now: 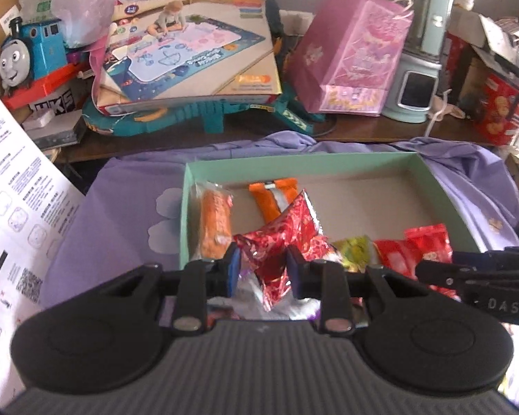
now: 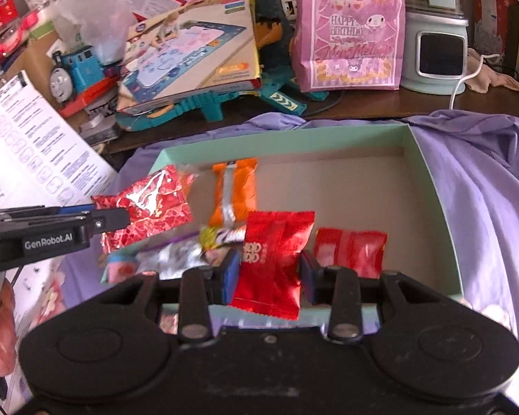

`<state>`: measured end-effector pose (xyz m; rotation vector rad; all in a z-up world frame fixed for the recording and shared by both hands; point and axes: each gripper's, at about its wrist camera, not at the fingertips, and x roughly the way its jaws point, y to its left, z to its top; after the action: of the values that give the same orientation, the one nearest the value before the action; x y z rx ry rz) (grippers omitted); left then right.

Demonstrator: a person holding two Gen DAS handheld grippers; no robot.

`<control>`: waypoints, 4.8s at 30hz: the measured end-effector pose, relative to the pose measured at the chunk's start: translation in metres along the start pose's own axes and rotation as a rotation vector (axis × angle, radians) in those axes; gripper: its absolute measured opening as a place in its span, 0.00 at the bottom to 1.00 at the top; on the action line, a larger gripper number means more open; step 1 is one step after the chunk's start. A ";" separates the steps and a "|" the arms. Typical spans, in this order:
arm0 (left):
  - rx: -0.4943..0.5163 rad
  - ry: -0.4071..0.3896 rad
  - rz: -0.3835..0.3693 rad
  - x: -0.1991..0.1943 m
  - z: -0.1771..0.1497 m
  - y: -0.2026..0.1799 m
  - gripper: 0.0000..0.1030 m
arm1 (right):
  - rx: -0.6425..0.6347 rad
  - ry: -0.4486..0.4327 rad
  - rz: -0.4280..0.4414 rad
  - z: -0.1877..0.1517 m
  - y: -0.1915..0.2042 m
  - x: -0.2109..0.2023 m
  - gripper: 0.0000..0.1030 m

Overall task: Organize snacks
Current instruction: 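Lower both red candies into the mint-green box and open both tools, then grasp the yellow wafer bar with the right tool while the left tool reaches the pink candy, then carry the yellow wafer bar into the box while the left tool carries the pink candy there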

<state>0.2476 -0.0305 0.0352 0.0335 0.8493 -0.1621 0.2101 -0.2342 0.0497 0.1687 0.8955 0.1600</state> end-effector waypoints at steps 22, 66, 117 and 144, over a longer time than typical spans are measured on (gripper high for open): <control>0.040 0.046 0.079 0.059 0.018 -0.009 1.00 | 0.040 -0.004 -0.030 0.027 -0.015 0.041 0.99; 0.255 0.253 -0.149 -0.030 -0.170 -0.128 1.00 | 0.221 0.108 -0.124 -0.172 -0.086 -0.092 0.99; 0.212 0.228 -0.224 0.028 -0.123 -0.127 0.15 | 0.309 0.009 -0.086 -0.128 -0.103 -0.070 0.53; 0.100 0.101 -0.203 0.037 0.019 -0.079 0.15 | 0.156 -0.066 -0.052 0.017 -0.075 -0.020 0.53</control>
<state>0.2740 -0.1152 0.0227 0.0498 0.9442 -0.3966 0.2164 -0.3133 0.0597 0.2937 0.8461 0.0354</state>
